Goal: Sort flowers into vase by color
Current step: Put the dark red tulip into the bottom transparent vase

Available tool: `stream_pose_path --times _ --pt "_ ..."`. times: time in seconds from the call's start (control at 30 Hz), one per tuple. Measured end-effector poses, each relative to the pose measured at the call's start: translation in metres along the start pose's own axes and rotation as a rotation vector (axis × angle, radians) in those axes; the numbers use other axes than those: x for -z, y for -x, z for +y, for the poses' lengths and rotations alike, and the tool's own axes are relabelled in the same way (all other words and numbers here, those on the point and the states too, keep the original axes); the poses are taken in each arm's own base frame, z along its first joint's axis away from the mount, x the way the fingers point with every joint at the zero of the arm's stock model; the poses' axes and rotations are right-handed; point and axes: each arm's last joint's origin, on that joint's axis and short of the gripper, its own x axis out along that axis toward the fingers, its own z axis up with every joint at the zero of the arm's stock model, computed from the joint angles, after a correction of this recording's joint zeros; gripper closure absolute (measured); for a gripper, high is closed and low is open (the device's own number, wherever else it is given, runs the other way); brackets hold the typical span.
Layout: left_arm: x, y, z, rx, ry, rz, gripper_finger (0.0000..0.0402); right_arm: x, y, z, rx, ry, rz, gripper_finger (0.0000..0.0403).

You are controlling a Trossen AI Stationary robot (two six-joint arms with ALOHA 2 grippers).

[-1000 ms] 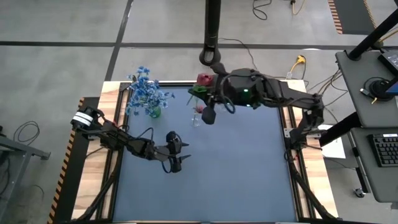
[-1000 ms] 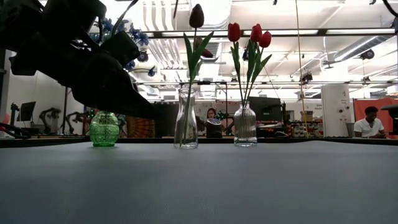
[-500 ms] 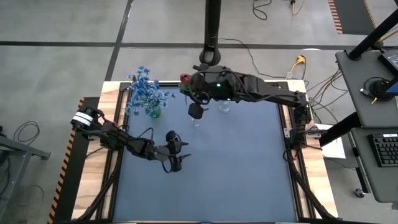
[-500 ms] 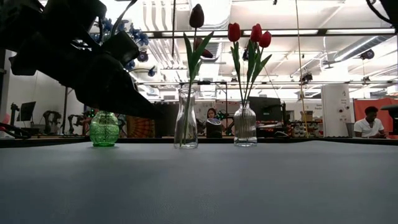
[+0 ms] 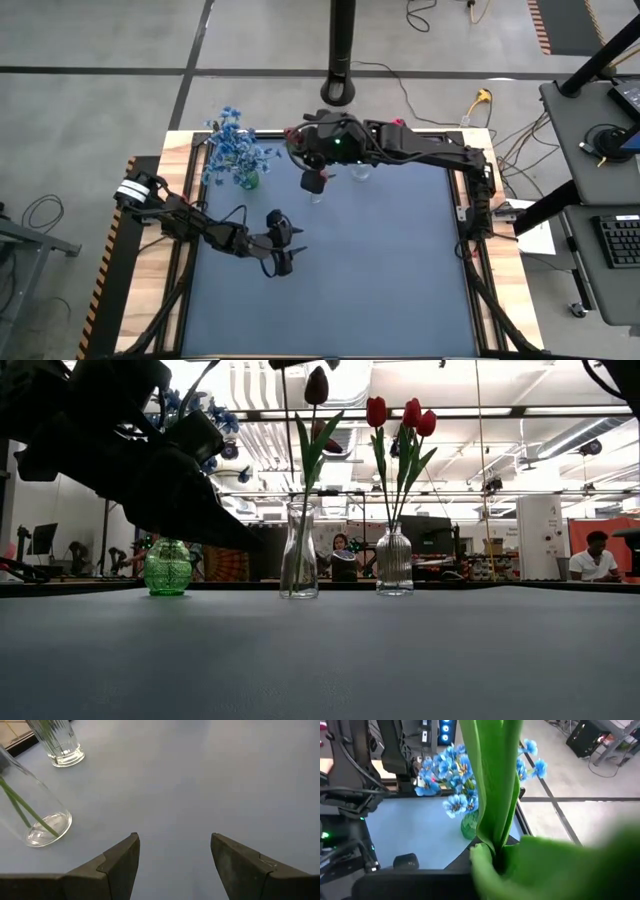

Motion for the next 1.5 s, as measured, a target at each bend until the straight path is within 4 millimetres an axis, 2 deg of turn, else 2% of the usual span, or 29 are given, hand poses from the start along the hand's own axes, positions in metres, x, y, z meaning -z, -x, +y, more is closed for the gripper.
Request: stream_pose_path --times 0.6,1.27,1.37,1.5 --pt "0.0 0.0 0.0 0.001 0.002 0.0 0.0173 0.027 -0.03 0.004 0.008 0.004 0.054 0.039" --pt "0.0 0.0 0.0 0.001 0.003 0.0 0.0173 0.031 -0.032 -0.001 0.021 -0.026 0.074 0.039" --pt "0.0 0.0 0.0 0.001 0.003 0.0 0.0173 0.031 -0.032 -0.001 0.021 -0.025 0.078 0.0381" --pt "0.0 0.0 0.0 0.001 0.003 0.0 0.0173 0.031 -0.032 -0.001 0.02 -0.028 0.081 0.0346"
